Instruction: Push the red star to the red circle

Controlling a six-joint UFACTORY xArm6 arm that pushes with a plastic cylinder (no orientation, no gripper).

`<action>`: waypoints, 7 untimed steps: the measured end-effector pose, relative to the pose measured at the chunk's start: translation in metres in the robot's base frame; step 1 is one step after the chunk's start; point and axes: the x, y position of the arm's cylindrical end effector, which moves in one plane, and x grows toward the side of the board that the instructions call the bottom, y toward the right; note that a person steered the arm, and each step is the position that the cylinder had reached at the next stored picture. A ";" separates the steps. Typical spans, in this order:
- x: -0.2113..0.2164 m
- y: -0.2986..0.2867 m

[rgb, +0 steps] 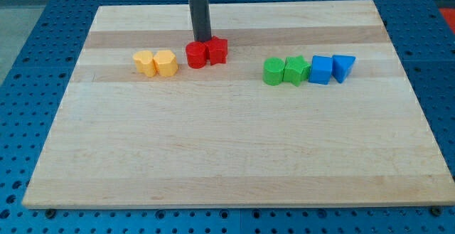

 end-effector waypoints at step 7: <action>-0.004 0.038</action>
